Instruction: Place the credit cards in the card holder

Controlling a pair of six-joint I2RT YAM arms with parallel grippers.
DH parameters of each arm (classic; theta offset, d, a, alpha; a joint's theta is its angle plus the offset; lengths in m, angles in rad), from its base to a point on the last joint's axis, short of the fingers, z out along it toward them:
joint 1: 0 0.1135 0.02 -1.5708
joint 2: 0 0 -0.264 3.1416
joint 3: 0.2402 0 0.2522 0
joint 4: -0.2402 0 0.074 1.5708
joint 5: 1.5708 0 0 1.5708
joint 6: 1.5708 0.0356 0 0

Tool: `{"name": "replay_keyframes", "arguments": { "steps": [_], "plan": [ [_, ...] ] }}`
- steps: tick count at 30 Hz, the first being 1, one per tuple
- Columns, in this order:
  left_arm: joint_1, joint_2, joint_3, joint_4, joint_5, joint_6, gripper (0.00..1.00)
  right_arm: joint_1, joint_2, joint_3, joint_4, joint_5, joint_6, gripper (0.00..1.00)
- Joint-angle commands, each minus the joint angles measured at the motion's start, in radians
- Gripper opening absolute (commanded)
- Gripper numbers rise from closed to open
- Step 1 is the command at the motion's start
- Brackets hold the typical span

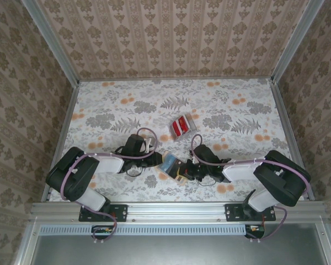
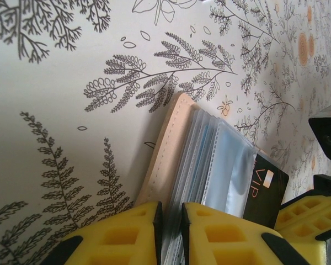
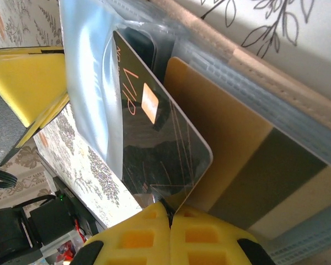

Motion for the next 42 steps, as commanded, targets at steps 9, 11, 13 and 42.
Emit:
{"name": "replay_keyframes", "arguments": {
  "steps": [9,11,13,42],
  "plan": [
    [-0.018,0.036,-0.002,-0.011,0.007,-0.019,0.19,-0.020,0.021,0.077,-0.136,-0.056,-0.065,0.00],
    [-0.019,0.036,-0.006,-0.006,0.007,-0.020,0.19,-0.024,0.024,0.087,-0.149,-0.063,-0.076,0.00],
    [-0.019,0.039,-0.007,-0.004,0.008,-0.021,0.19,-0.030,0.025,0.094,-0.163,-0.063,-0.088,0.00],
    [-0.020,0.016,-0.016,-0.020,-0.028,-0.033,0.20,-0.110,0.030,0.057,-0.052,0.043,-0.153,0.19]
  ]
}}
